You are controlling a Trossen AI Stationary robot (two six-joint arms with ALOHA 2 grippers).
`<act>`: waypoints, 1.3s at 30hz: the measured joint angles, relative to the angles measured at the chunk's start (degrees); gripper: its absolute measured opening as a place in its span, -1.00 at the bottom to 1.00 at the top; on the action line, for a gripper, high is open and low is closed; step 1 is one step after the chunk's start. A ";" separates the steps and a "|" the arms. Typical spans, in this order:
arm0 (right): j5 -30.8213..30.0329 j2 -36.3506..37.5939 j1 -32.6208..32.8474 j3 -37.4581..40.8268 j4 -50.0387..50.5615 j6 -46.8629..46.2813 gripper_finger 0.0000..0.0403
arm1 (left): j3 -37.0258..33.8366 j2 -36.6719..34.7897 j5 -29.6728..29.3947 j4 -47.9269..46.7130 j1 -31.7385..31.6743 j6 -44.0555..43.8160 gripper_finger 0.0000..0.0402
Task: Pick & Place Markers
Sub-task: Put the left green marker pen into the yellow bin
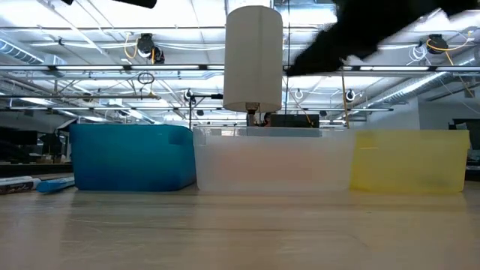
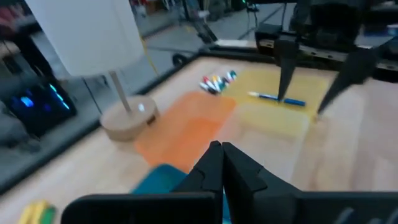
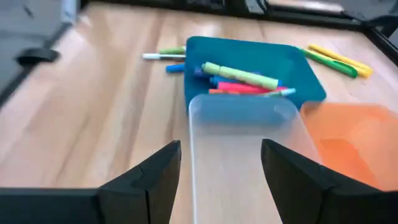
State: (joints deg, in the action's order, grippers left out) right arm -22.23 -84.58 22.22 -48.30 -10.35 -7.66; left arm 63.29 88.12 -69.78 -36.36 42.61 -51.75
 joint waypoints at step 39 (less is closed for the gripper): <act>10.33 -43.68 -18.32 -54.27 32.44 2.82 0.04 | 0.00 -20.76 -2.25 -4.55 8.57 17.08 -0.98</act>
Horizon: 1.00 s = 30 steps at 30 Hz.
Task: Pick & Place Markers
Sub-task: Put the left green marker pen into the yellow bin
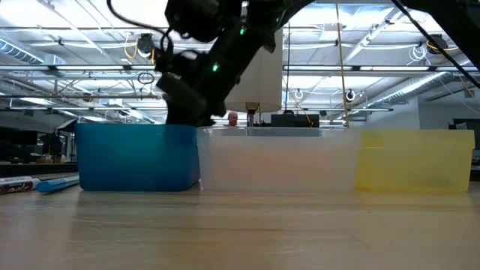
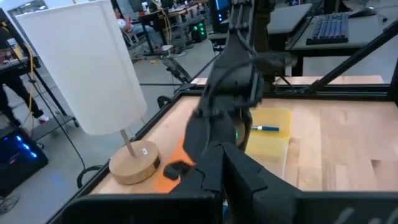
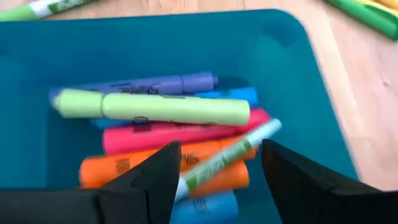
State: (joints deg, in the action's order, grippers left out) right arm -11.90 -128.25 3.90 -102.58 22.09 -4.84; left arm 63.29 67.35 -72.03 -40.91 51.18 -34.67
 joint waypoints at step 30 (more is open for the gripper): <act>1.53 2.39 4.11 0.17 19.00 44.22 -0.14 | 0.02 0.02 4.93 0.24 -3.17 -0.05 -0.98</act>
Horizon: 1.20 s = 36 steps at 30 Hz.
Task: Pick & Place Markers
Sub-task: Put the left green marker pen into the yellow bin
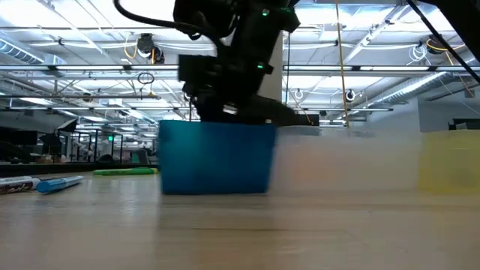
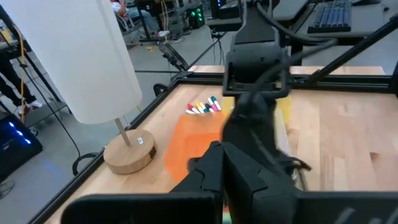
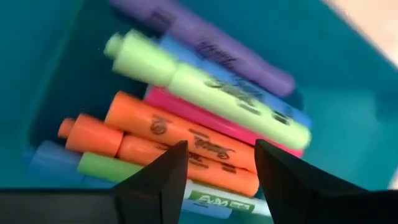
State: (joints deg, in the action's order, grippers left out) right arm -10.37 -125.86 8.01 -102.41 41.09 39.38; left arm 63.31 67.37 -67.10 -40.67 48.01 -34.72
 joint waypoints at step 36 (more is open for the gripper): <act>-13.61 -0.02 3.03 1.22 -1.03 19.57 -0.15 | 0.00 0.01 1.25 -0.23 0.00 -0.22 -0.93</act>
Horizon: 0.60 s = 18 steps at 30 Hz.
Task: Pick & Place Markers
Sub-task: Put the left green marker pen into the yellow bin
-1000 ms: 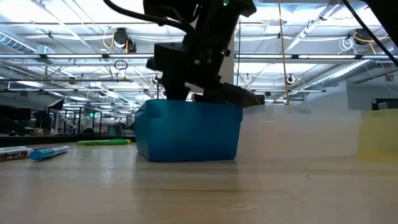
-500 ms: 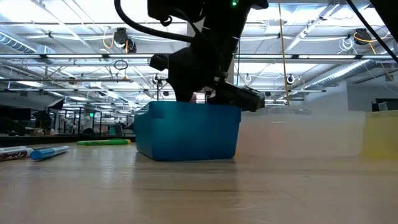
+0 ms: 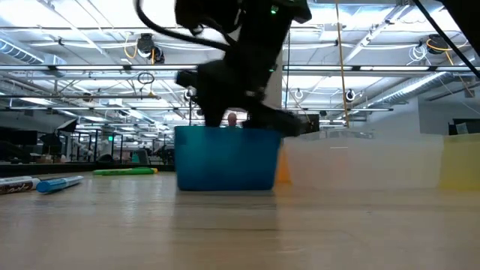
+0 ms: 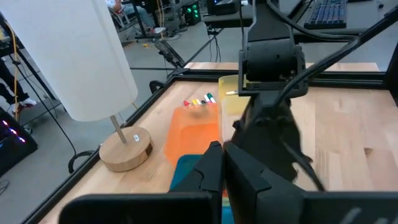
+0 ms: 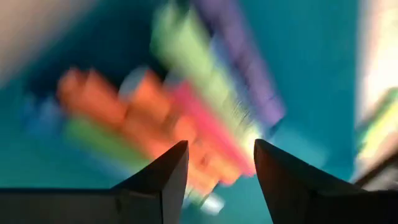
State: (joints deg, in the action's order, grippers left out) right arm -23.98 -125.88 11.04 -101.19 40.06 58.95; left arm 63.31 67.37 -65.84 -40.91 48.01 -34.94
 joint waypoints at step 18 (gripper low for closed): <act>6.35 16.41 1.57 -0.02 -5.38 -39.57 -0.19 | 0.02 0.00 8.93 1.43 -4.34 -2.24 -0.68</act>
State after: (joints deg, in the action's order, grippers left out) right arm -17.64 -109.47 12.61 -101.21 34.68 19.38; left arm 63.33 67.37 -56.92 -39.47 43.67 -37.18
